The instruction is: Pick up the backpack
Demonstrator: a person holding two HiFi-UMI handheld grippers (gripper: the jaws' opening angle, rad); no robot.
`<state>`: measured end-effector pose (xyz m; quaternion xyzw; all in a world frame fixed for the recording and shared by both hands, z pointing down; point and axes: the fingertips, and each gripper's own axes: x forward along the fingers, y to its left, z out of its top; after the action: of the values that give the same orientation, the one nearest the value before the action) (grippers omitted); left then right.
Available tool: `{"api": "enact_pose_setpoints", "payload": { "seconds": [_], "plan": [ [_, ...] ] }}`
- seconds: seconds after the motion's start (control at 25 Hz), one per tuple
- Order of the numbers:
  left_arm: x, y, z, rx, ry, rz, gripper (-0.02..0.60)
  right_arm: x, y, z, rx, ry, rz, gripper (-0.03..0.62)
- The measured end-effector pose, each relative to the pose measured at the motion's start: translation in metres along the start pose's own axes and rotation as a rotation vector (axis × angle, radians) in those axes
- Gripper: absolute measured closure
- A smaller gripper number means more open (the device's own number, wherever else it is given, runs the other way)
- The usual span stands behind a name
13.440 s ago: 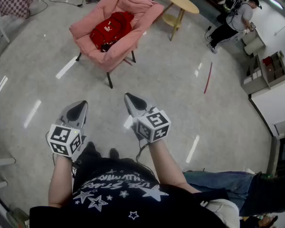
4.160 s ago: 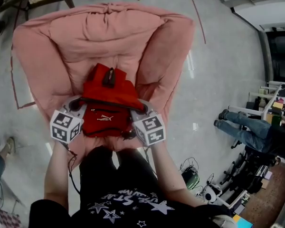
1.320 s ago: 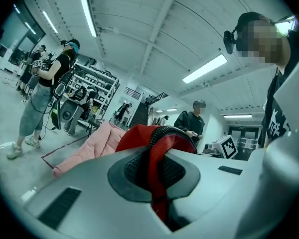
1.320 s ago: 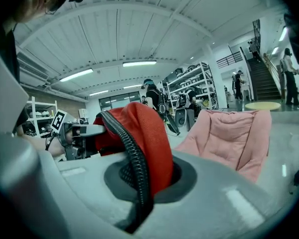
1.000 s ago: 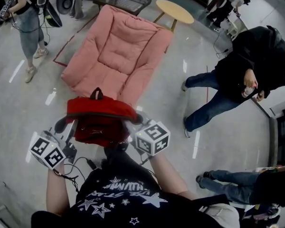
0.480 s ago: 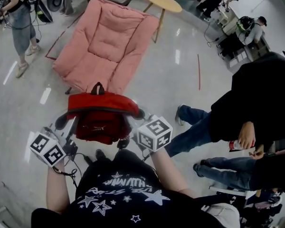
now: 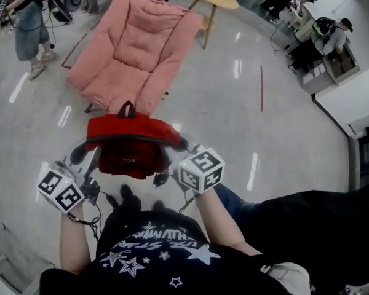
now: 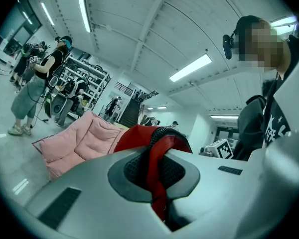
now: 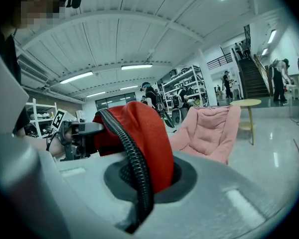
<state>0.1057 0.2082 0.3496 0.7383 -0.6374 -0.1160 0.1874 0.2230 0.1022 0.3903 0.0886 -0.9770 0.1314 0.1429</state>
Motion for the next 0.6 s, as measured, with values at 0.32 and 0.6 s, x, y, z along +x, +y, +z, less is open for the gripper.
{"api": "enact_pose_setpoints", "payload": {
  "seconds": [0.32,0.6],
  "plan": [
    [0.011,0.019,-0.014,0.001,0.029,0.009,0.566,0.014,-0.011,-0.016,0.034,0.019,-0.01,0.586],
    [0.013,0.022,-0.012,-0.008,0.04,-0.005,0.566,0.016,-0.013,-0.014,0.032,0.026,-0.023,0.586]
  ]
}}
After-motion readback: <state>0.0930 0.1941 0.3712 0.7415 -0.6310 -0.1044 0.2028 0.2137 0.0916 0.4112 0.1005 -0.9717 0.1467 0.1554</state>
